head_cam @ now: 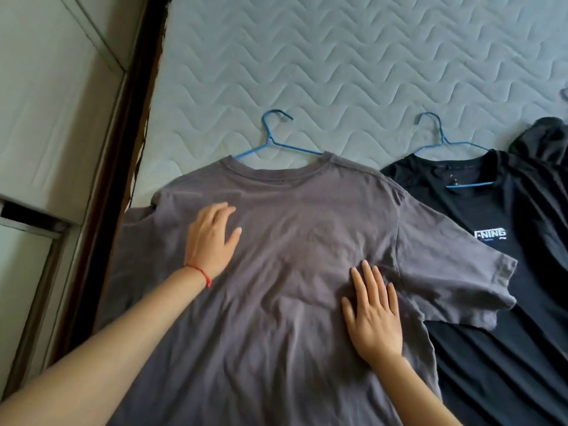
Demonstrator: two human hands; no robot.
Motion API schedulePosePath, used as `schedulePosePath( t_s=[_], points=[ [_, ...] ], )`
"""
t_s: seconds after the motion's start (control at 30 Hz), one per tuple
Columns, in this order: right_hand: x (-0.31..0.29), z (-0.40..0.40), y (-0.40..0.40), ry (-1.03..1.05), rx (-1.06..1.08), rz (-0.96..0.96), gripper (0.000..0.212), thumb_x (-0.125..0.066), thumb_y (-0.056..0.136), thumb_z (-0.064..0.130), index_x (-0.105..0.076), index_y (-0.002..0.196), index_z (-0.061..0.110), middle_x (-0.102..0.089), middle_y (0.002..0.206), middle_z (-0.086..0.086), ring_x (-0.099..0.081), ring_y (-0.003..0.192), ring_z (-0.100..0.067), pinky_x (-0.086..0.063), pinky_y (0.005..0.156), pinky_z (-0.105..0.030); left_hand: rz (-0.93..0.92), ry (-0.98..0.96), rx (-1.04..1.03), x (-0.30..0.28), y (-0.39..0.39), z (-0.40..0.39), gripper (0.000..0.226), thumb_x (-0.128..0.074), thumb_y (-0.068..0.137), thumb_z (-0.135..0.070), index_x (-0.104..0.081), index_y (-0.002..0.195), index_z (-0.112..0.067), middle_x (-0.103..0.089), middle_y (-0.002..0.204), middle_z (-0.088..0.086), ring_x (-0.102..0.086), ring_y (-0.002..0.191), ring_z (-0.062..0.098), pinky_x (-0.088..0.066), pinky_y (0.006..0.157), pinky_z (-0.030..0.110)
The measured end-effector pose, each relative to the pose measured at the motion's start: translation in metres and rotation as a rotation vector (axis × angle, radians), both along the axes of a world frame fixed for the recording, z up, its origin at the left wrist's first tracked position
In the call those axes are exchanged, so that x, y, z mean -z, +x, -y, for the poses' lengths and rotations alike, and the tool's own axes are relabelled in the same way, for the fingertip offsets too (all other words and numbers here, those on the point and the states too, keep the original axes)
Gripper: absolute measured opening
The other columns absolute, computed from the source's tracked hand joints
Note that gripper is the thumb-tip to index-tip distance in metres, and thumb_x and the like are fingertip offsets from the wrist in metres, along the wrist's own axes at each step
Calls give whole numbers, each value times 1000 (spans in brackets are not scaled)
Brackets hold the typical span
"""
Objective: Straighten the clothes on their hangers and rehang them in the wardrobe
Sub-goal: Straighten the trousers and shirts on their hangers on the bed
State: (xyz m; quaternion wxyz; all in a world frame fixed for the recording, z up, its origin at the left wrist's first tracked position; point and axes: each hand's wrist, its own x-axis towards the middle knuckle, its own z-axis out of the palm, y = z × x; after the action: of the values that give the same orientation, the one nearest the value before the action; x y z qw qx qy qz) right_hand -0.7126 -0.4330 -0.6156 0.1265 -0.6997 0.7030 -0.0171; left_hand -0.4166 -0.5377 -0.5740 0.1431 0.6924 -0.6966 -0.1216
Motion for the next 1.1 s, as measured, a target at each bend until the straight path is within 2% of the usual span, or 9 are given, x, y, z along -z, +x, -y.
schedulePosePath(
  t_s=[0.13, 0.27, 0.43, 0.63, 0.7, 0.8, 0.87, 1.0, 1.1],
  points=[
    [7, 0, -1, -31, 28, 18, 57, -35, 87, 42, -38, 139, 19, -35, 149, -2, 3, 145, -6, -1, 116, -31, 9, 55, -135, 8, 5, 86, 43, -53, 87, -22, -50, 127, -5, -49, 136, 17, -44, 127, 33, -37, 102, 45],
    [12, 2, -1, -41, 14, 0, 57, -16, 94, 47, -36, 139, 19, -36, 148, -2, 5, 145, -6, -5, 116, -35, 85, 171, -165, 17, 9, 133, 42, -47, 91, -25, -46, 129, -7, -44, 139, 16, -40, 129, 34, -33, 104, 47],
    [13, 4, -1, -63, 16, -22, 60, -40, 83, 42, -36, 138, 20, -40, 146, -5, 6, 145, -7, -5, 116, -34, 173, 157, -204, 17, 1, 148, 33, -50, 89, -23, -57, 116, -6, -51, 124, 23, -45, 116, 42, -37, 95, 50],
    [13, 4, -1, -61, 9, -22, 60, -40, 82, 42, -36, 138, 21, -38, 147, -5, 7, 145, -7, -6, 115, -35, 146, 143, -217, 12, 3, 145, 23, -46, 91, -14, -61, 101, 1, -52, 114, 30, -51, 106, 46, -37, 94, 49],
    [13, 3, -1, -49, 14, -15, 60, -39, 82, 43, -35, 139, 21, -38, 148, -5, 7, 145, -7, -6, 115, -35, 120, 159, -232, 9, 2, 137, 28, -42, 93, -14, -60, 103, 5, -49, 115, 32, -51, 104, 49, -38, 93, 50],
    [12, 3, -2, -42, 14, -8, 60, -38, 83, 43, -33, 139, 22, -37, 148, -4, 8, 145, -7, -6, 115, -36, 93, 225, -213, 7, 0, 126, 31, -47, 92, -19, -52, 113, 3, -44, 121, 31, -48, 109, 47, -38, 97, 50],
    [10, 3, -1, -31, 14, 2, 60, -38, 83, 43, -34, 139, 22, -36, 148, -3, 4, 145, -9, -5, 115, -35, 123, 285, -204, 4, 1, 120, 36, -50, 91, -20, -46, 119, 0, -45, 124, 29, -46, 113, 45, -38, 98, 50],
    [3, 4, 0, 15, 5, 23, 58, -38, 83, 42, -36, 137, 21, -42, 146, -5, -23, 138, -18, -5, 113, -36, 230, 366, -303, -4, 4, 106, 36, -42, 94, -28, -48, 117, -1, -56, 121, 26, -50, 114, 42, -36, 96, 46],
    [-1, 4, -2, 28, -19, 48, 58, -38, 82, 42, -37, 136, 21, -44, 145, -4, -27, 135, -18, -4, 113, -35, 200, 352, -307, -14, 0, 85, 35, -42, 94, -27, -53, 113, 0, -57, 120, 26, -50, 113, 42, -36, 95, 45]
  ],
)
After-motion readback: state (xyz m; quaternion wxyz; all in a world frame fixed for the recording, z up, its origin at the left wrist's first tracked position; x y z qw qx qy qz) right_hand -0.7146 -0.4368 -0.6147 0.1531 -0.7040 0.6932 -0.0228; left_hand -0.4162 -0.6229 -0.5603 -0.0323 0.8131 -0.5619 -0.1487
